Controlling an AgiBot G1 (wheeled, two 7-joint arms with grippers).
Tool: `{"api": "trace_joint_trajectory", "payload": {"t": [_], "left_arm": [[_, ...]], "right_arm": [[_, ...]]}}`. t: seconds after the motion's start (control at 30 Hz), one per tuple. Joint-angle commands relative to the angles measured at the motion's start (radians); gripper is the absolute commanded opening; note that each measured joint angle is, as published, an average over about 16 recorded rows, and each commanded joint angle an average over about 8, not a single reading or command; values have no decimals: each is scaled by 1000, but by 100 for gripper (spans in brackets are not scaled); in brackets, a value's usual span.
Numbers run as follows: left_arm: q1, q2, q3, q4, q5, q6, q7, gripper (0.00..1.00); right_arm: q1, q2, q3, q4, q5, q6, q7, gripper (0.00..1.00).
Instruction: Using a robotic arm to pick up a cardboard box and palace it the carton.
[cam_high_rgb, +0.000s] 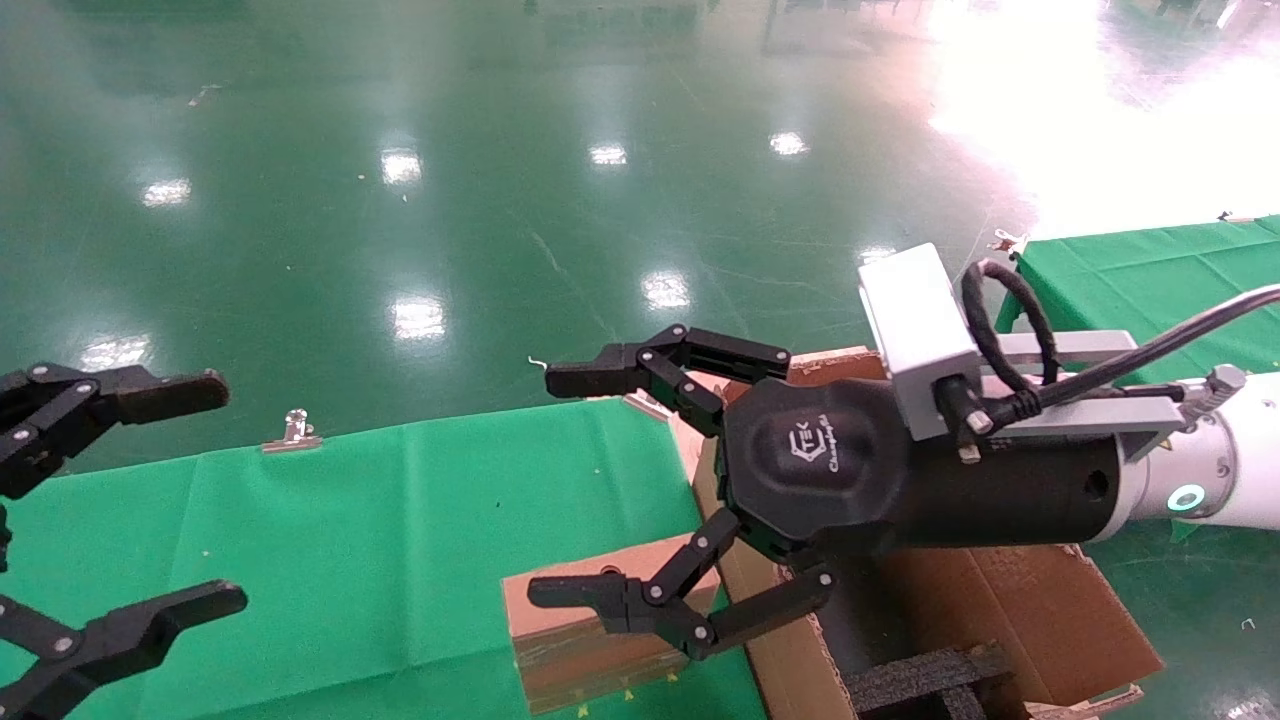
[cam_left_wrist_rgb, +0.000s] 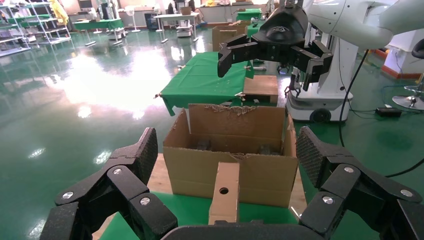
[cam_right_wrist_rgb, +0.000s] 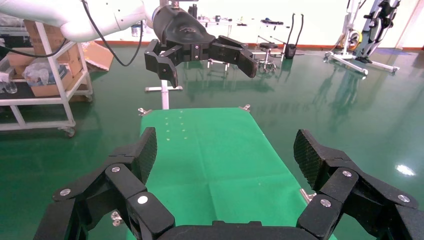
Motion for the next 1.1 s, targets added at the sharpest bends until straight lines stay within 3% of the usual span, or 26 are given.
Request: {"api": "trace_joint_trajectory", "payload": {"t": [0.03,0.1,0.13,0.5,0.73,1.1], "left_arm": [[0,0,0,0,0,0,0,23],[0,0,0,0,0,0,0,2],[0,0,0,0,0,0,0,0],[0,0,0,0,0,0,0,0],[0,0,0,0,0,0,0,0],[0,0,0,0,0,0,0,0]], "right_arm": [[0,0,0,0,0,0,0,100],[0,0,0,0,0,0,0,100],[0,0,0,0,0,0,0,100],[22,9,-29,-1,-60,-10,18,100],[124,-1,-125,-16,-250,-48,73,100],[327,-101,-359,-69,-551,-88,88,100]]}}
